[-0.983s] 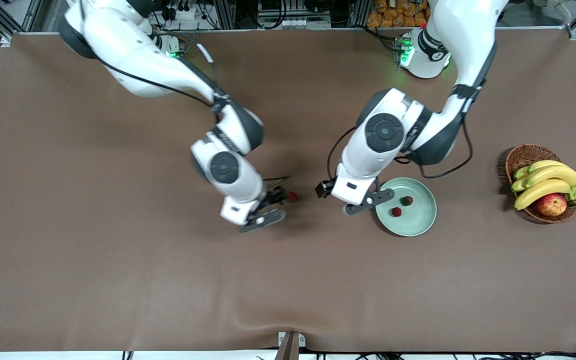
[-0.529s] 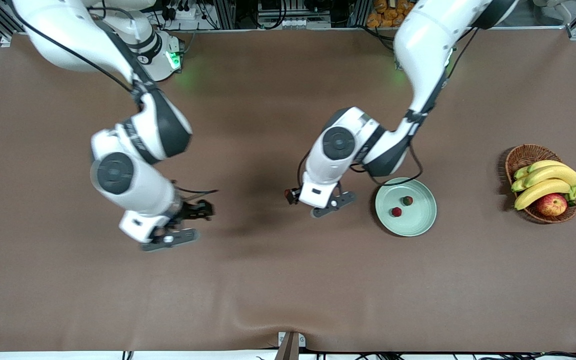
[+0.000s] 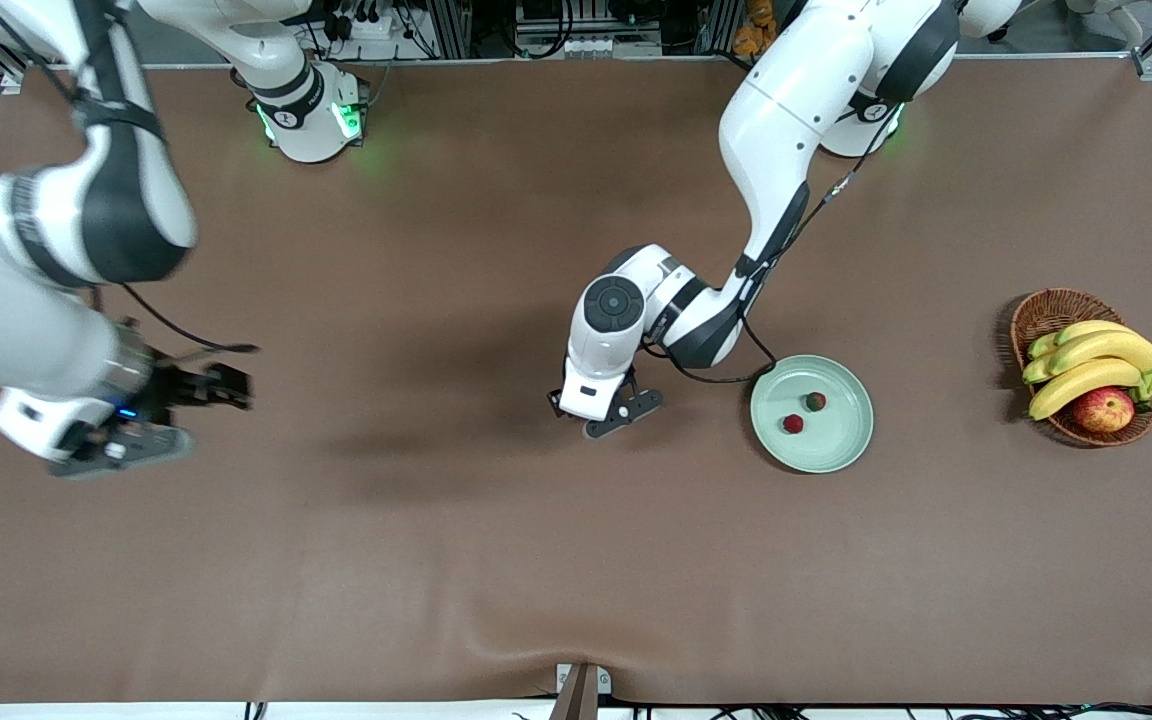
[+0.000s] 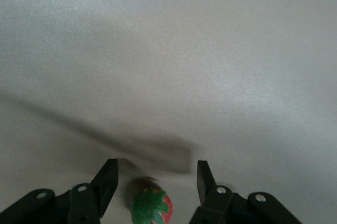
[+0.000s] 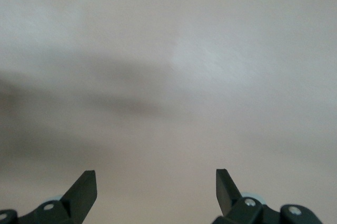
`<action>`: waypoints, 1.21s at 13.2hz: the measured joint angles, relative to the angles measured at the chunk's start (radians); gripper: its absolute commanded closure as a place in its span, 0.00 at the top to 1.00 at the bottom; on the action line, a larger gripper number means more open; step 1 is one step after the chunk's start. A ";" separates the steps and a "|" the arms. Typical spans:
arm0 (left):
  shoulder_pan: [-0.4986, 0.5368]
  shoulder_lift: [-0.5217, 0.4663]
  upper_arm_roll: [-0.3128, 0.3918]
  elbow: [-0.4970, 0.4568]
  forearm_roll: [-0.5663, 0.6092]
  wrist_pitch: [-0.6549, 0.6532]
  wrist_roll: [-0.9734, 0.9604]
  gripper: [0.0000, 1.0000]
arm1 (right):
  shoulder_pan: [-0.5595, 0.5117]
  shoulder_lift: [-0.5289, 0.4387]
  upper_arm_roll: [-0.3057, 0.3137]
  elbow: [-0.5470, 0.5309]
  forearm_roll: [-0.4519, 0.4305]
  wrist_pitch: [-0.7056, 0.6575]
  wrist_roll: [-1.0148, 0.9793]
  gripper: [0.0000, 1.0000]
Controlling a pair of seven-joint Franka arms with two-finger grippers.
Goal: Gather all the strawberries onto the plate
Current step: 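Lower the strawberry onto the plate while the right arm returns to rest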
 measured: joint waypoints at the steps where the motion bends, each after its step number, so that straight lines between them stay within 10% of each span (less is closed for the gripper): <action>1: -0.001 0.004 0.000 0.000 0.000 0.002 0.000 0.63 | -0.021 -0.039 -0.009 -0.025 0.001 -0.033 -0.016 1.00; 6: -0.020 0.005 -0.001 0.003 0.000 0.002 0.000 0.56 | -0.073 -0.214 -0.038 -0.054 0.003 -0.189 -0.007 1.00; 9: -0.027 0.006 0.000 0.004 0.000 -0.001 0.000 0.00 | -0.075 -0.281 -0.069 -0.059 0.004 -0.248 0.035 1.00; 16: 0.005 -0.027 0.021 0.026 0.006 -0.250 0.042 0.00 | -0.075 -0.327 -0.070 -0.054 0.006 -0.313 0.100 1.00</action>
